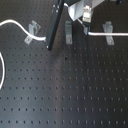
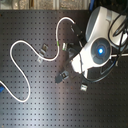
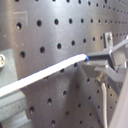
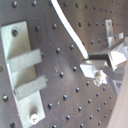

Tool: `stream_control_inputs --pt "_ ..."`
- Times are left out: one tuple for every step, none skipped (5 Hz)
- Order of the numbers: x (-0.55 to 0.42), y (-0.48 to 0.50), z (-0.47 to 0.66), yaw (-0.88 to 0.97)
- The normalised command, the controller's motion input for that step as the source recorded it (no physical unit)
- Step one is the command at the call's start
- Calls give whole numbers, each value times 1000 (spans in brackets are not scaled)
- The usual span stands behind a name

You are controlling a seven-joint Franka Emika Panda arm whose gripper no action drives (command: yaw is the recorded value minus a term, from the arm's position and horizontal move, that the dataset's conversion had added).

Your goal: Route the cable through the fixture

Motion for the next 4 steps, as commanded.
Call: stream_control_inputs --pt "111 -440 -13 -14" --pt "66 -311 0 -37" --pt "-4 -10 0 0" --pt "170 -265 -279 -240"
